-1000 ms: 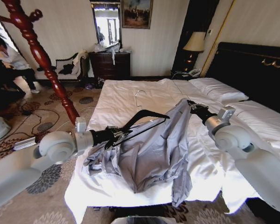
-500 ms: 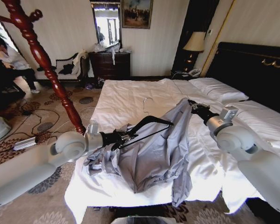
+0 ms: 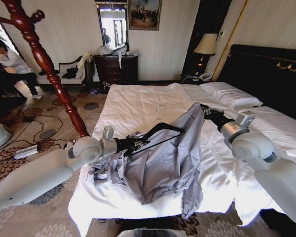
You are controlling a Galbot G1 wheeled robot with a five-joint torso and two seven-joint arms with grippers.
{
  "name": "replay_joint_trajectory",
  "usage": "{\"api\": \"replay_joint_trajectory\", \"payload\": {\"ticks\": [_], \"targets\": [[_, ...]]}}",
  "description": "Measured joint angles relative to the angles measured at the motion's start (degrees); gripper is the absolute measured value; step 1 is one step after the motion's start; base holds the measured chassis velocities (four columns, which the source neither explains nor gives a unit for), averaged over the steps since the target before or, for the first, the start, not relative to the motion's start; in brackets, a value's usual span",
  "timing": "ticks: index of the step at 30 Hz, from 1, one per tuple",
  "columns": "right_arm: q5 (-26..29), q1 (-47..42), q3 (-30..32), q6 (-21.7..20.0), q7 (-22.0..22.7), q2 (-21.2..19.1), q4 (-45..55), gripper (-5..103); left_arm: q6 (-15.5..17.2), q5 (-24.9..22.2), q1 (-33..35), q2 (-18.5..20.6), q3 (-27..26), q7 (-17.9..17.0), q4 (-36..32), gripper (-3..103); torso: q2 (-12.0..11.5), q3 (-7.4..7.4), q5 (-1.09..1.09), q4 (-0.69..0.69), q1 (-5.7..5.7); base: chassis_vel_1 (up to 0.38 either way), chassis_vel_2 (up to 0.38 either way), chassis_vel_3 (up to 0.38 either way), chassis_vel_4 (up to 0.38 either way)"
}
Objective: Pick up the clothes from the bed and hang them on the clothes hanger.
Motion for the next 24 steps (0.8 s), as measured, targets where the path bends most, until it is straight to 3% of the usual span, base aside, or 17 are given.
{"api": "replay_joint_trajectory", "payload": {"ticks": [10, 24], "targets": [[0.9, -1.1, 0.8, 0.1, 0.6, 0.5, 2.3, 0, 2.0, 0.7, -0.5, -4.0, 2.9, -1.9, 2.2, 18, 0.0, 0.0, -0.01, -0.01, 0.0, 0.0, 0.0, 0.0, 0.0], [4.7, -2.6, 3.1, -0.3, 1.6, 0.4, 5.1, 0, 3.4, 1.8, -1.9, -13.6, 7.1, -5.8, 8.7, 18, 0.0, 0.0, 0.01, -0.01, 0.0, 0.0, 0.0, 0.0, 0.0]]}}
